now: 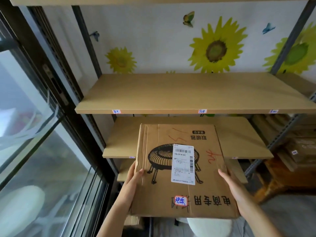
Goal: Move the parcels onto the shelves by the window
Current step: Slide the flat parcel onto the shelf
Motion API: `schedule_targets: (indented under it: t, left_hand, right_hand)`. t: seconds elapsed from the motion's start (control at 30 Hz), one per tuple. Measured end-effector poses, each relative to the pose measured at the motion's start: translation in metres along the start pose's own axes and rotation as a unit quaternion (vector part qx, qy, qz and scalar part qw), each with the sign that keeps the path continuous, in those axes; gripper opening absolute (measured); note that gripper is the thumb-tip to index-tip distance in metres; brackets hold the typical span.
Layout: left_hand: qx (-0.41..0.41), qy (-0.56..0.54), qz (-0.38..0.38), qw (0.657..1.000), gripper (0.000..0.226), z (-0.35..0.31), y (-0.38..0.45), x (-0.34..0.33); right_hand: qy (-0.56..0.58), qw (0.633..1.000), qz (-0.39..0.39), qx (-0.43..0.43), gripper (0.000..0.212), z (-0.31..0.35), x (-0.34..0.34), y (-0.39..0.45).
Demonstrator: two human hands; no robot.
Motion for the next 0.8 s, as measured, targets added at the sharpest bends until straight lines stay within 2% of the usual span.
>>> schedule_targets:
  t: [0.03,0.1,0.13,0.17,0.3,0.57,0.63,0.73,0.8]
  left_hand:
    - [0.002,-0.002,-0.001,1.0,0.067,-0.001,0.003,0.002]
    - [0.001,-0.005,-0.004,1.0,0.057,-0.003,0.006,0.005]
    - [-0.002,-0.008,-0.005,1.0,0.051,-0.004,0.007,0.005]
    - [-0.004,-0.011,-0.005,1.0,0.047,-0.005,0.008,0.004]
    - [0.0,-0.022,-0.013,1.0,0.047,-0.005,0.011,0.002]
    - [-0.003,-0.031,0.0,1.0,0.064,-0.004,0.025,-0.006]
    - [-0.011,-0.044,0.004,0.999,0.062,-0.005,0.027,-0.009]
    - [-0.015,-0.054,0.007,0.998,0.056,-0.007,0.034,-0.011]
    - [-0.017,-0.052,0.01,0.998,0.063,-0.009,0.04,-0.011]
  right_hand:
    - [0.001,1.0,0.002,0.001,0.059,0.004,-0.005,-0.001]
    - [-0.017,1.0,0.018,-0.008,0.094,0.005,-0.012,0.007]
    - [-0.028,0.999,0.019,-0.013,0.106,0.006,-0.013,0.008]
    - [-0.035,0.999,0.018,-0.01,0.107,0.009,-0.014,0.009]
    - [-0.057,0.998,0.018,-0.009,0.083,0.021,-0.015,0.009]
    - [-0.054,0.998,0.031,-0.007,0.091,0.026,-0.01,0.021]
    - [-0.064,0.997,0.032,-0.01,0.092,0.026,-0.01,0.025]
    - [-0.058,0.998,0.034,-0.017,0.079,0.027,-0.009,0.032]
    - [-0.052,0.998,0.026,-0.03,0.065,0.025,-0.006,0.04]
Point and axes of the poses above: each hand's wrist, its own y-axis towards the middle knuckle, its own x-axis out of the back of the hand, z = x × y, the point moved 6 cm from there along y, towards the middle knuckle, and after that the axes turned 2 degrees about -x, right-handed, at the moved point
